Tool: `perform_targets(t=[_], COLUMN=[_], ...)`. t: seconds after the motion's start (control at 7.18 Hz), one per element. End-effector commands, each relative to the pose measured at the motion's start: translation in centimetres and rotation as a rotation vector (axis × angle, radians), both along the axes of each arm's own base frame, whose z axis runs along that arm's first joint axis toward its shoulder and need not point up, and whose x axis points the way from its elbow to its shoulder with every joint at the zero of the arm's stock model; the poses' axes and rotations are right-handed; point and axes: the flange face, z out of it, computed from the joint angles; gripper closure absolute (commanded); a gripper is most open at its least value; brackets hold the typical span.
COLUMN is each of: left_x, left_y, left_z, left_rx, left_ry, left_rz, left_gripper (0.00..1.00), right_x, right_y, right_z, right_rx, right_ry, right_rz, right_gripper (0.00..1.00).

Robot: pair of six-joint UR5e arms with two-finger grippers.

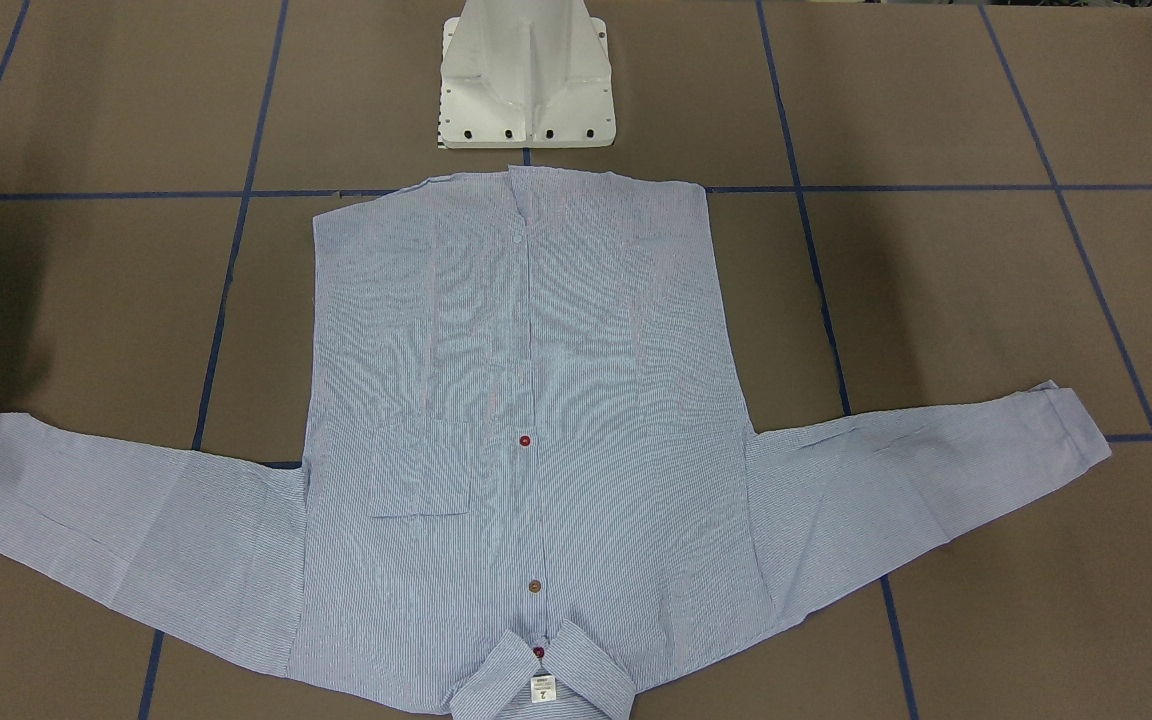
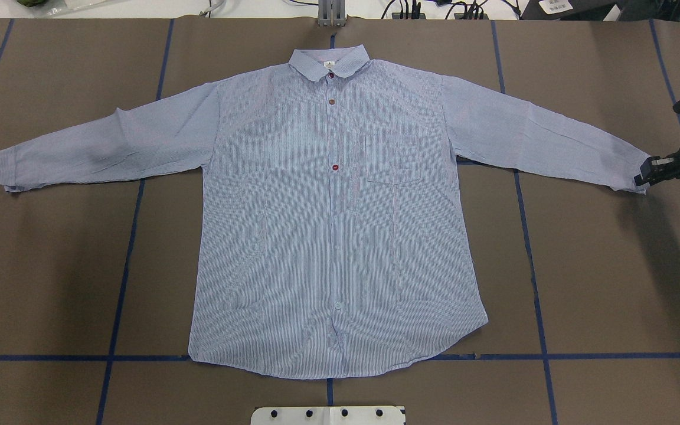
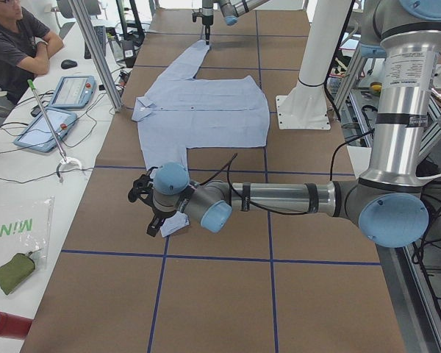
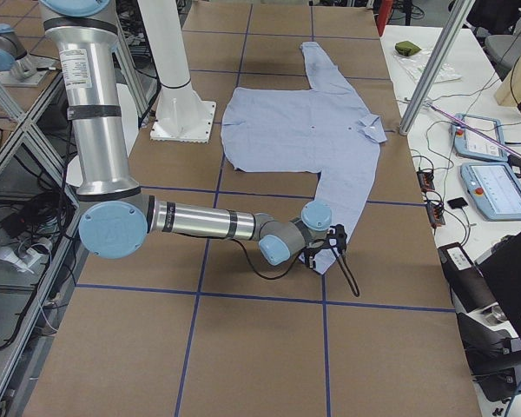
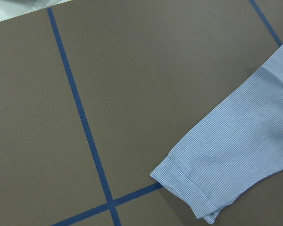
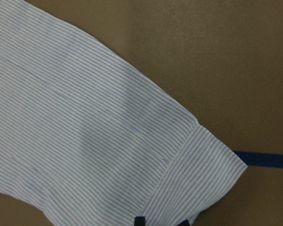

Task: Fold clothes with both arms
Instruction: 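Lower the right gripper onto the cuff of the nearest sleeve and grasp it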

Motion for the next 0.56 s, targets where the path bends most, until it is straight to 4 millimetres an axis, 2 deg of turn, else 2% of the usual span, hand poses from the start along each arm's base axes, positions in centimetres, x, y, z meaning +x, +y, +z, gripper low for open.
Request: perform_targets(t=[0.0,0.14,0.28,0.42], left_x=[0.0,0.0,0.0,0.0], left_y=[0.0,0.0,0.0,0.0], left_z=[0.0,0.0,0.0,0.0], left_rx=[-0.001,-0.002,-0.002,-0.001], left_ry=[0.0,0.0,0.0,0.0], left_rz=[-0.001,-0.001,-0.001,-0.001], left_gripper=[0.01,0.01,0.01,0.01], right_x=[0.3,0.3,0.6,1.7], right_y=[-0.1,-0.1,-0.3,-0.5], right_z=[-0.2,-0.3,-0.8,-2.2], right_rx=[-0.002,-0.002,0.007,0.028], right_ry=[0.0,0.0,-0.003,-0.013], right_rz=[0.005,0.005,0.013,0.038], right_gripper=[0.92,1.0,1.0,1.0])
